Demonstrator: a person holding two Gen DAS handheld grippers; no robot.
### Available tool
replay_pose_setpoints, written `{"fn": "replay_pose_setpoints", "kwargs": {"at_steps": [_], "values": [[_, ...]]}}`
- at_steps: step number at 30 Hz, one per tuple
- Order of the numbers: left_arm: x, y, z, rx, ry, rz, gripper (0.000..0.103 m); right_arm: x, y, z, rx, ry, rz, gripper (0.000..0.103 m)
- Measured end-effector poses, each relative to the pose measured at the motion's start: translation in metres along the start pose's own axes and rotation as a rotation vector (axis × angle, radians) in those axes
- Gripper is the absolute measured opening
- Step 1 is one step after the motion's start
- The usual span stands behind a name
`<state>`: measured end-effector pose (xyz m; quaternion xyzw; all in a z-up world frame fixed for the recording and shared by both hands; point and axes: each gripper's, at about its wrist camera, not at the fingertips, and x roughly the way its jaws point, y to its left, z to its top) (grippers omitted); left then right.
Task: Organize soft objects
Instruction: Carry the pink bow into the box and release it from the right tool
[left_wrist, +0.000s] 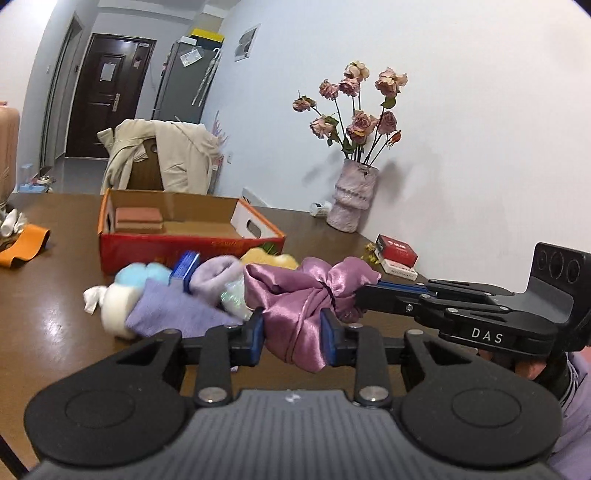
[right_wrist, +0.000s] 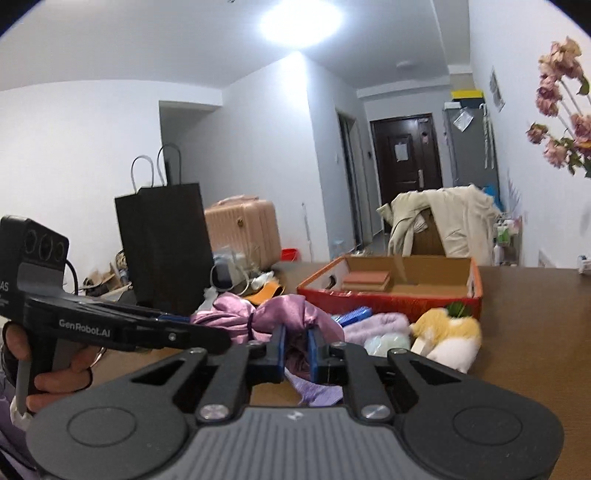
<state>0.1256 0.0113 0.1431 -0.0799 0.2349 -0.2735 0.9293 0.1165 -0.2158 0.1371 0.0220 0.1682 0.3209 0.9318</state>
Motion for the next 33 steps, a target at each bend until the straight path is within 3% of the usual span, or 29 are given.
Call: {"fn": "replay_pose_setpoints", "kwargs": {"at_steps": [4, 9, 12, 16, 22, 27, 31, 33], "values": [[0.032, 0.011, 0.048, 0.029, 0.013, 0.006, 0.031, 0.024, -0.018, 0.038, -0.059, 0.004, -0.037, 0.011], [0.114, 0.03, 0.124, 0.157, 0.019, 0.072, 0.031, 0.098, -0.062, 0.095, -0.131, 0.032, -0.129, 0.011], [0.174, 0.062, 0.167, 0.103, 0.056, 0.046, 0.031, 0.151, -0.106, 0.123, -0.092, 0.074, -0.161, 0.011], [0.26, 0.101, 0.195, 0.068, 0.082, 0.044, 0.031, 0.222, -0.167, 0.148, -0.075, 0.137, -0.223, 0.011], [0.368, 0.155, 0.201, 0.008, 0.175, 0.091, 0.031, 0.325, -0.245, 0.142, -0.035, 0.254, -0.261, 0.011], [0.423, 0.2, 0.186, -0.119, 0.248, 0.093, 0.038, 0.387, -0.273, 0.114, -0.073, 0.367, -0.311, 0.012], [0.44, 0.214, 0.177, -0.143, 0.28, 0.082, 0.048, 0.407, -0.278, 0.102, -0.108, 0.428, -0.353, 0.021], [0.438, 0.213, 0.18, -0.126, 0.26, 0.081, 0.058, 0.404, -0.278, 0.102, -0.096, 0.42, -0.34, 0.037]]}}
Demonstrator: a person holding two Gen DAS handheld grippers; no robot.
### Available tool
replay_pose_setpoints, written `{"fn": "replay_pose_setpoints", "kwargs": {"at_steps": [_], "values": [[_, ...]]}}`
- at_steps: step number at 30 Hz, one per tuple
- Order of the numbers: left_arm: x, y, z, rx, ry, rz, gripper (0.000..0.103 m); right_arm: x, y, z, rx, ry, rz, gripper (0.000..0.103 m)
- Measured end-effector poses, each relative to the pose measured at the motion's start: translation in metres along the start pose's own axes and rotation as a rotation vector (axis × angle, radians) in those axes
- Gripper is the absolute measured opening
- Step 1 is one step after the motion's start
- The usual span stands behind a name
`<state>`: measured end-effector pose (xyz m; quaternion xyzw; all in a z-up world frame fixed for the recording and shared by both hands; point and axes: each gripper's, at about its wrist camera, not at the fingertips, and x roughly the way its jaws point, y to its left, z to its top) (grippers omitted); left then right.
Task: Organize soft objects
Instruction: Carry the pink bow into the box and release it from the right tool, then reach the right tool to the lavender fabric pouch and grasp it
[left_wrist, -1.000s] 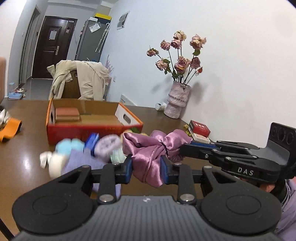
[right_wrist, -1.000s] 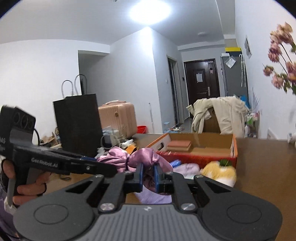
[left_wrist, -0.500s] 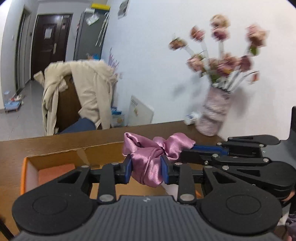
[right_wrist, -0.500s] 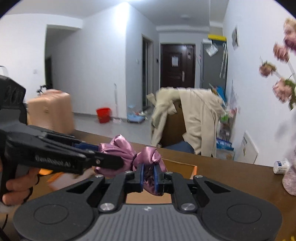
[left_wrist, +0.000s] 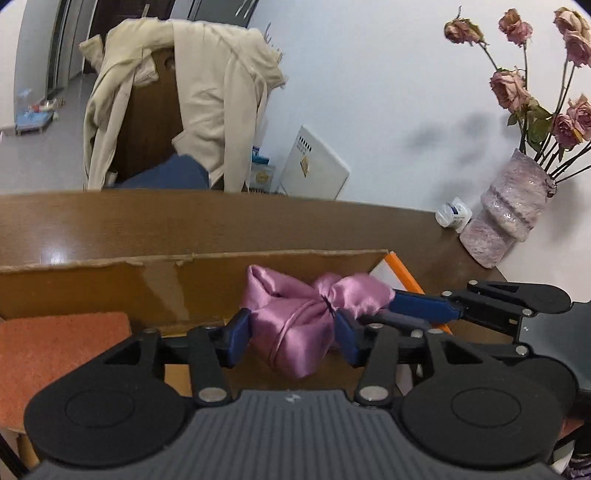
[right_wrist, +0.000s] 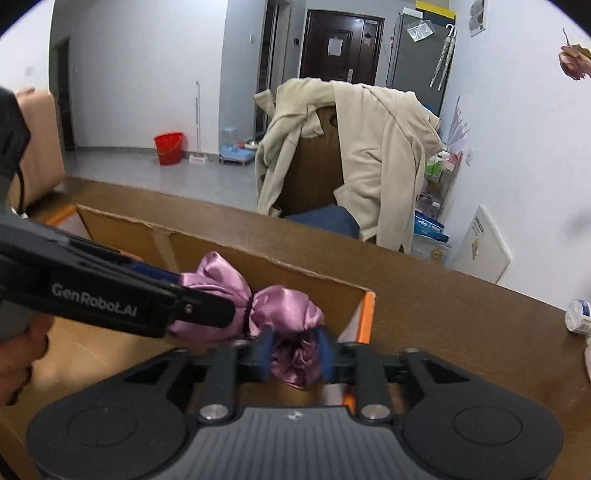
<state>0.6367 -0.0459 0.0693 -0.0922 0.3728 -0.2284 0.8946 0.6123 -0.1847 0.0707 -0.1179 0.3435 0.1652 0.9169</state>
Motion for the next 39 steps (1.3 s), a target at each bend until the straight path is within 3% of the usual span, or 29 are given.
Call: {"fn": "replay_pose_setpoints", "kwargs": {"at_steps": [1, 2, 9, 16, 21, 26, 31, 35, 39], "values": [[-0.003, -0.002, 0.0, 0.015, -0.022, 0.003, 0.07, 0.0, 0.0, 0.0, -0.002, 0.004, 0.003, 0.046], [-0.005, -0.004, 0.0, 0.025, -0.035, 0.009, 0.074, 0.0, 0.001, -0.001, -0.002, 0.009, 0.009, 0.047], [-0.041, -0.029, 0.008, 0.107, -0.09, 0.063, 0.079, -0.031, -0.002, -0.001, 0.014, -0.035, -0.002, 0.048], [-0.127, -0.069, -0.003, 0.196, -0.166, 0.169, 0.088, -0.133, -0.002, 0.014, 0.026, -0.123, -0.022, 0.054], [-0.203, -0.091, -0.028, 0.244, -0.227, 0.237, 0.094, -0.21, 0.008, 0.005, 0.02, -0.163, -0.024, 0.062], [-0.271, -0.097, -0.072, 0.232, -0.271, 0.309, 0.096, -0.275, 0.022, -0.026, 0.046, -0.214, 0.006, 0.07], [-0.33, -0.095, -0.143, 0.201, -0.327, 0.357, 0.099, -0.332, 0.051, -0.08, 0.011, -0.277, 0.042, 0.073], [-0.369, -0.098, -0.194, 0.252, -0.357, 0.369, 0.101, -0.373, 0.077, -0.122, -0.036, -0.283, 0.057, 0.076], [-0.399, -0.095, -0.252, 0.278, -0.452, 0.372, 0.103, -0.404, 0.102, -0.172, -0.047, -0.327, 0.093, 0.082]]}}
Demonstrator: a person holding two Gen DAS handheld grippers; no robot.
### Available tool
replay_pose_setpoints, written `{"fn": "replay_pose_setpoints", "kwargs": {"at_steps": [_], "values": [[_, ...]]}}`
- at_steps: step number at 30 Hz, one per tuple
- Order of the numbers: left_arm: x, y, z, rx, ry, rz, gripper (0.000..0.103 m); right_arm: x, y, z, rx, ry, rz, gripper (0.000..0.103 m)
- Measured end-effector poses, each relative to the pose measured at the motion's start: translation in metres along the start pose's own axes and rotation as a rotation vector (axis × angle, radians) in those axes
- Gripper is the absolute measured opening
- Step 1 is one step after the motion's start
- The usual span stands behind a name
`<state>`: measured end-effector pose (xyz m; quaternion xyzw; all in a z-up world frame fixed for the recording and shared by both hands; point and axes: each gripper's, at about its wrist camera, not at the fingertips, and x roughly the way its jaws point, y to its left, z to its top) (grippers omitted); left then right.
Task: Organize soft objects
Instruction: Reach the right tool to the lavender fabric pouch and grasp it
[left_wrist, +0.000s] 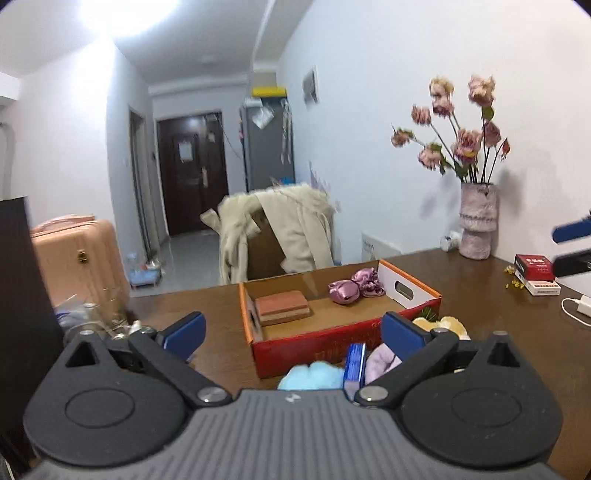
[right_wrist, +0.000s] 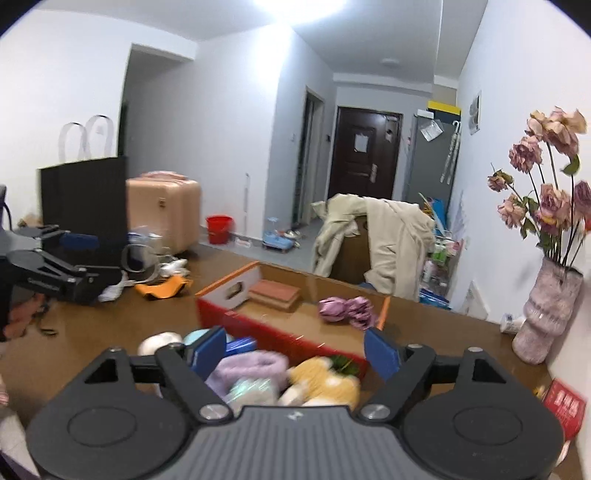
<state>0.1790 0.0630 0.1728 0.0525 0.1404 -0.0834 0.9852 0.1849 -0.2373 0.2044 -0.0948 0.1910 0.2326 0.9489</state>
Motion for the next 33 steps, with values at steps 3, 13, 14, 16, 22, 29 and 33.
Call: {"fn": "replay_pose_setpoints", "kwargs": {"at_steps": [3, 13, 14, 16, 22, 29, 33], "values": [[-0.03, 0.004, -0.043, -0.009, -0.009, -0.009, 0.103, -0.021, 0.02, -0.039, 0.035, -0.001, 0.033, 0.083], [-0.078, 0.012, -0.142, -0.048, 0.12, -0.047, 0.103, -0.039, 0.06, -0.157, 0.065, 0.09, 0.074, 0.084], [-0.077, 0.015, -0.14, -0.042, 0.121, -0.027, 0.103, -0.04, 0.062, -0.158, 0.051, 0.097, 0.069, 0.084], [-0.076, 0.023, -0.134, -0.048, 0.119, -0.013, 0.103, -0.041, 0.062, -0.155, 0.043, 0.09, 0.065, 0.084], [-0.069, 0.03, -0.128, -0.089, 0.091, 0.017, 0.103, -0.035, 0.062, -0.145, 0.033, 0.065, 0.081, 0.084], [-0.015, 0.035, -0.11, -0.039, 0.14, 0.022, 0.103, 0.018, 0.05, -0.122, 0.018, 0.113, 0.098, 0.083], [0.024, 0.031, -0.101, -0.076, 0.183, -0.055, 0.102, 0.069, 0.042, -0.112, 0.08, 0.155, 0.118, 0.08]]}}
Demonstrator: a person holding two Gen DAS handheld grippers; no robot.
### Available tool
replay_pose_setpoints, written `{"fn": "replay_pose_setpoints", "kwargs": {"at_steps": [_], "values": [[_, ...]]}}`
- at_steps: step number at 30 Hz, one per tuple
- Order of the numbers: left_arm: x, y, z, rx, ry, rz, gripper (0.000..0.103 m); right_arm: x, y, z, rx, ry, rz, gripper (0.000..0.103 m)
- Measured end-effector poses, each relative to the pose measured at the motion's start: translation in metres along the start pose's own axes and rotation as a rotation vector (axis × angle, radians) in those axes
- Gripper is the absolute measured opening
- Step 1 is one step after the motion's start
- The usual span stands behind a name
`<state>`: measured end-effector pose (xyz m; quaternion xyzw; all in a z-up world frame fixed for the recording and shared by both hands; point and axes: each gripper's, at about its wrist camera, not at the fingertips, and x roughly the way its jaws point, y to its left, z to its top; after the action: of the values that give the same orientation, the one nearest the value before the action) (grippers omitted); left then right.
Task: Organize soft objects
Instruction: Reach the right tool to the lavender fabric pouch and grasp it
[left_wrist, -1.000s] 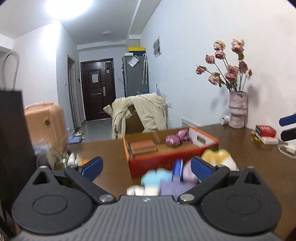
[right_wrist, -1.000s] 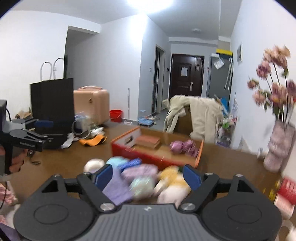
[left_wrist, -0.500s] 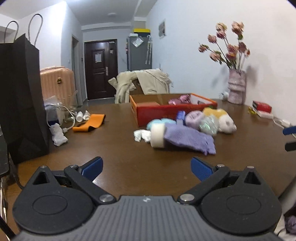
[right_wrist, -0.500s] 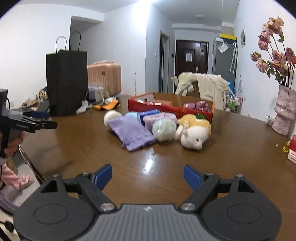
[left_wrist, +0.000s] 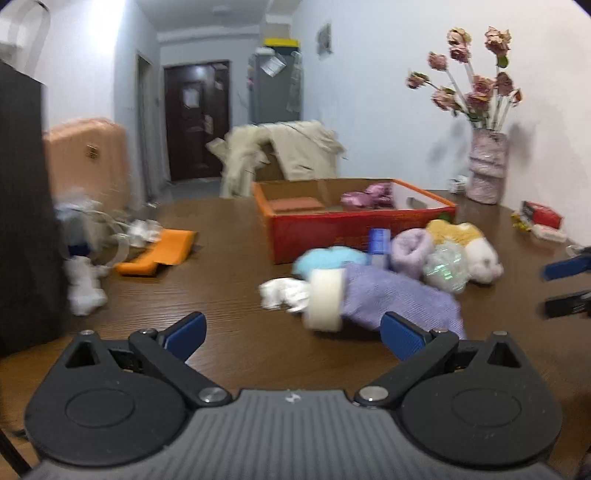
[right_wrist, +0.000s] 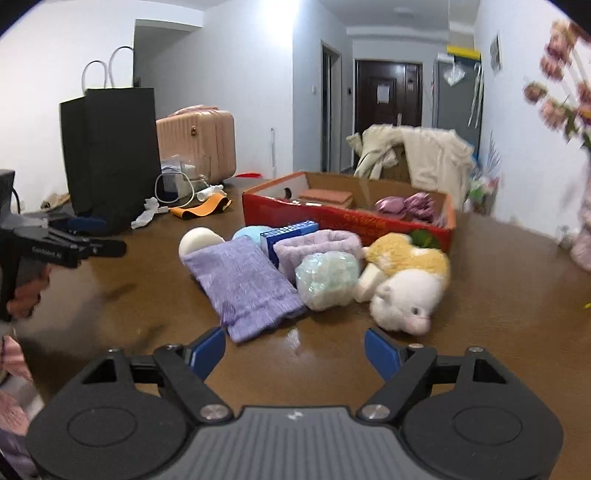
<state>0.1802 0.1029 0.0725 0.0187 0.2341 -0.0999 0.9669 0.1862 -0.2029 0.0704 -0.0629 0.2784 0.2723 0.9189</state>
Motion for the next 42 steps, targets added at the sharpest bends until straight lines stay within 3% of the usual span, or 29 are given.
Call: {"fn": "replay_pose_setpoints", "kwargs": {"at_steps": [2, 4, 6, 10, 16, 18, 20, 23, 28, 31, 35, 36, 38, 39, 42], "values": [[0.016, -0.01, 0.007, 0.01, 0.016, -0.049, 0.093, 0.023, -0.002, 0.007, 0.02, 0.028, 0.034, 0.071], [0.029, -0.022, 0.01, 0.039, 0.044, -0.112, 0.07, 0.044, -0.002, 0.01, 0.038, 0.053, 0.071, 0.069], [0.043, -0.033, 0.008, 0.076, 0.082, -0.187, 0.064, 0.064, 0.0, 0.009, 0.048, 0.066, 0.106, 0.068], [0.063, -0.048, 0.004, 0.172, 0.022, -0.11, 0.064, 0.099, 0.005, 0.009, 0.035, 0.075, 0.079, 0.066], [0.082, -0.054, 0.005, 0.224, 0.026, -0.155, 0.069, 0.127, 0.012, 0.017, -0.035, 0.099, 0.044, 0.062], [0.082, -0.051, 0.001, 0.224, 0.01, -0.168, 0.069, 0.129, 0.015, 0.017, -0.06, 0.094, 0.054, 0.055], [0.08, -0.046, 0.003, 0.202, 0.005, -0.192, 0.071, 0.127, 0.015, 0.017, -0.075, 0.094, 0.088, 0.032], [0.08, -0.036, 0.007, 0.148, 0.004, -0.218, 0.075, 0.124, 0.019, 0.017, -0.106, 0.106, 0.115, 0.016], [0.072, -0.039, 0.01, 0.13, 0.03, -0.202, 0.074, 0.107, 0.025, 0.009, -0.156, 0.115, 0.152, 0.013], [0.058, -0.048, 0.004, 0.14, 0.055, -0.251, 0.069, 0.082, 0.028, -0.005, -0.224, 0.12, 0.204, 0.013], [0.045, -0.058, -0.01, 0.071, 0.126, -0.334, 0.063, 0.051, 0.018, -0.018, -0.198, 0.154, 0.191, 0.014], [0.043, -0.06, -0.014, 0.055, 0.139, -0.353, 0.058, 0.045, 0.018, -0.021, -0.207, 0.155, 0.189, 0.014], [0.041, -0.069, -0.023, 0.038, 0.164, -0.389, 0.035, 0.033, 0.02, -0.026, -0.217, 0.156, 0.188, 0.014], [0.04, -0.074, -0.026, 0.037, 0.178, -0.403, 0.018, 0.029, 0.023, -0.029, -0.225, 0.154, 0.186, 0.015], [0.028, -0.082, -0.031, 0.03, 0.177, -0.397, 0.009, 0.016, 0.029, -0.036, -0.245, 0.149, 0.162, 0.015]]}}
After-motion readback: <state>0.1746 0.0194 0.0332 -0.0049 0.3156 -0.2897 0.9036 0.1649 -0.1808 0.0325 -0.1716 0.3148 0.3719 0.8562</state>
